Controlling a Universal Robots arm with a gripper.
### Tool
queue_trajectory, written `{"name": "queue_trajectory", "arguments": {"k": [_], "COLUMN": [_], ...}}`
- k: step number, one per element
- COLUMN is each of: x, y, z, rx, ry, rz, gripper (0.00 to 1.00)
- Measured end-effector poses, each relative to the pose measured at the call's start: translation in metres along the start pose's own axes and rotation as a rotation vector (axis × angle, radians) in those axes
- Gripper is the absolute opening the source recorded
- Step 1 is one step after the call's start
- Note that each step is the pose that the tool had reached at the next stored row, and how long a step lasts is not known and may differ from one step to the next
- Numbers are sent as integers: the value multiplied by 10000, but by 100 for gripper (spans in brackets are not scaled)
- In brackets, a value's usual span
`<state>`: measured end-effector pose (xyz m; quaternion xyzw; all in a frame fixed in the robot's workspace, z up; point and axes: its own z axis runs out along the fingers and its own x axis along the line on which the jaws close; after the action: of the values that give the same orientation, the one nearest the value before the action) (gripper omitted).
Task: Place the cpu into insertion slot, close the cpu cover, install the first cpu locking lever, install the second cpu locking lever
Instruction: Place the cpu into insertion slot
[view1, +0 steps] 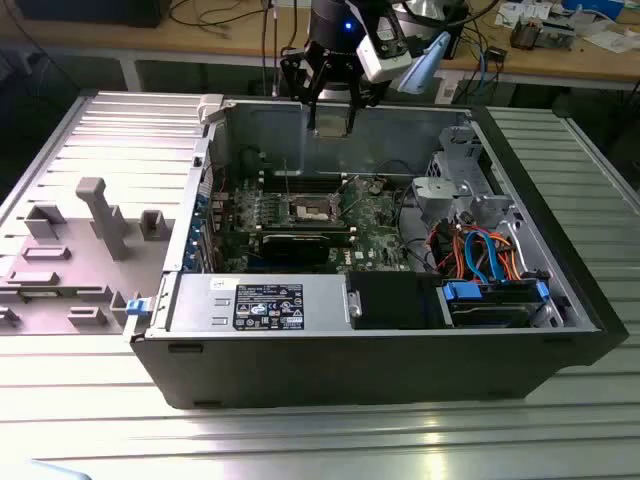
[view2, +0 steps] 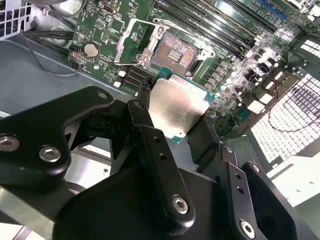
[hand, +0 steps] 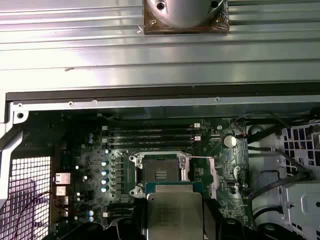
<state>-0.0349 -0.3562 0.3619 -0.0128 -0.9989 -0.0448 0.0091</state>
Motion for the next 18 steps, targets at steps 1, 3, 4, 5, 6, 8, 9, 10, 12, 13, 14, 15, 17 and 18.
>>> {"name": "queue_trajectory", "arguments": {"k": [1, 3, 4, 5, 6, 8, 9, 10, 12, 13, 14, 15, 17, 18], "x": [0, 0, 0, 0, 0, 0, 0, 0, 0, 0, 0, 0, 0, -1], "y": [0, 0, 0, 0, 0, 0, -1, -1, -3, -5, -7, -10, -11, -11], "z": [0, 0, 0, 0, 0, 0, 1, 1, 0, 1, 1, 1, 3, 4], "rx": [-1, 0, 0, 0, 0, 0, -2, -1, 0, 0, 5, 21, 26, 30], "ry": [0, 0, 0, 0, 0, 0, 0, -1, 0, -2, -4, -6, -14, -21], "rz": [0, 0, 0, 0, 0, 0, 0, 0, 0, 15, 36, 76, 148, 233], "gripper": [55, 55, 55, 55, 55, 55, 55, 55, 55, 55, 55, 55, 55, 55]}}
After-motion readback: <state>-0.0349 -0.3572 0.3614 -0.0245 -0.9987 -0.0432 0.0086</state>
